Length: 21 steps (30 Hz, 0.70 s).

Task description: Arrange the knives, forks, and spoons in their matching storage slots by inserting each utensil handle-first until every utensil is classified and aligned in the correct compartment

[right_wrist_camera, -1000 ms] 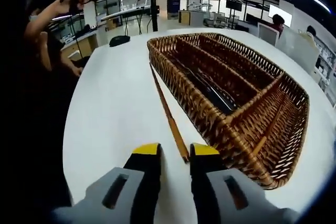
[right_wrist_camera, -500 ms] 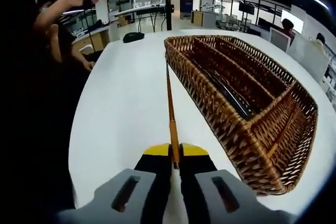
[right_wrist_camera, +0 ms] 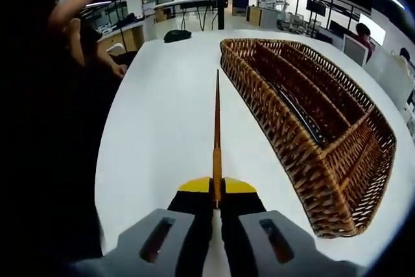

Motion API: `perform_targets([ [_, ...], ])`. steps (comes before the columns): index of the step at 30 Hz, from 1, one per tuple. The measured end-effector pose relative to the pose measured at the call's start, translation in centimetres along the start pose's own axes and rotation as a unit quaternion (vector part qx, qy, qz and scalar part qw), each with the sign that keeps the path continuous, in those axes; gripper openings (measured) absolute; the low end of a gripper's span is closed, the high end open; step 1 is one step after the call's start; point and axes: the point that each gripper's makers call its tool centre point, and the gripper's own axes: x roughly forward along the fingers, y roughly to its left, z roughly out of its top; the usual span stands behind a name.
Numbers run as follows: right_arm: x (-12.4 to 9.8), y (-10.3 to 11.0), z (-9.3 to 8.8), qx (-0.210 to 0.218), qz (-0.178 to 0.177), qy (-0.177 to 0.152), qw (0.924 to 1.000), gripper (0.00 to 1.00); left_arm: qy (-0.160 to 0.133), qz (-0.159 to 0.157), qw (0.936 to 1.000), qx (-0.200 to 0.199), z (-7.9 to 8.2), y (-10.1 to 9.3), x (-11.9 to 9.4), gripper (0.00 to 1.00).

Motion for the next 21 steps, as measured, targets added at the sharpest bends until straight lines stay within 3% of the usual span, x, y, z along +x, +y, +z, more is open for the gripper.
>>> perform_targets([
  [5, -0.6, 0.6, 0.8, -0.011, 0.007, -0.009, 0.9999, 0.00, 0.001, -0.001, 1.0000, 0.000, 0.0, 0.0, 0.1, 0.95],
  [12, -1.5, 0.7, 1.1, -0.008, -0.009, -0.004, 0.9999, 0.00, 0.001, -0.001, 1.0000, -0.001, -0.1, 0.0, 0.2, 0.95],
  [21, -4.1, 0.1, 3.7, 0.017, -0.030, -0.049, 0.9982, 0.00, 0.000, -0.001, 1.0000, 0.002, 0.1, 0.2, 0.1, 0.96],
])
